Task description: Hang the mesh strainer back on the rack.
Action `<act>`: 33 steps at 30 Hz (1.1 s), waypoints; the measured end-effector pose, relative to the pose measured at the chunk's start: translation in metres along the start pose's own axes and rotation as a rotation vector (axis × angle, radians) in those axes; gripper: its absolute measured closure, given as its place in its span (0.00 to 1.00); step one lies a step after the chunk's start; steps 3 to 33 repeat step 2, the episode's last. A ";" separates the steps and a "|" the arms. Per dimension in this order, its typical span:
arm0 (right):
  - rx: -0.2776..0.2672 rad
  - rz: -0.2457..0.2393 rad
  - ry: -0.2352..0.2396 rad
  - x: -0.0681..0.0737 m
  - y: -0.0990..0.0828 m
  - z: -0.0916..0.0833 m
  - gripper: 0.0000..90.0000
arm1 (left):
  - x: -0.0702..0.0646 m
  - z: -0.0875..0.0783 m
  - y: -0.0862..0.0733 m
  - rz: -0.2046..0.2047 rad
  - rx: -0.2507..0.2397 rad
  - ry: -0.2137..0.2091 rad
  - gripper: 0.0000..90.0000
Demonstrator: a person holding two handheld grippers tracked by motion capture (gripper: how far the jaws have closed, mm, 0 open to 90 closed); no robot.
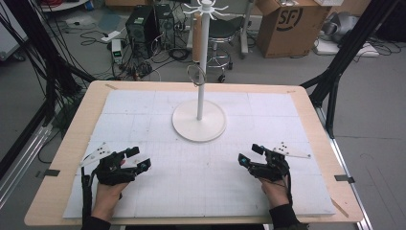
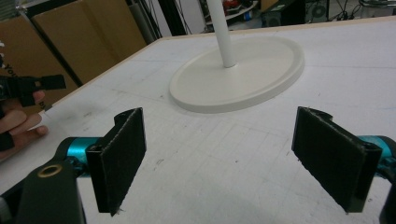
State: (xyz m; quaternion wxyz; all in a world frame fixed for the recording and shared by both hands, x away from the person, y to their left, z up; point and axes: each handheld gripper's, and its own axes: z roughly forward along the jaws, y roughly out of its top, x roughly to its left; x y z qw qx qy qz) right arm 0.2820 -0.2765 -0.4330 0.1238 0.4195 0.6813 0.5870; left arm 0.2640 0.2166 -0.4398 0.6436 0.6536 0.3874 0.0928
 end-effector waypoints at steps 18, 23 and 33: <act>0.002 0.003 0.002 0.000 0.000 0.000 0.19 | 0.000 0.000 0.000 -0.001 -0.001 0.000 0.19; 0.002 0.003 0.002 0.000 0.000 0.000 0.19 | 0.000 0.000 0.000 -0.001 -0.001 0.000 0.19; 0.002 0.003 0.002 0.000 0.000 0.000 0.19 | 0.000 0.000 0.000 -0.001 -0.001 0.000 0.19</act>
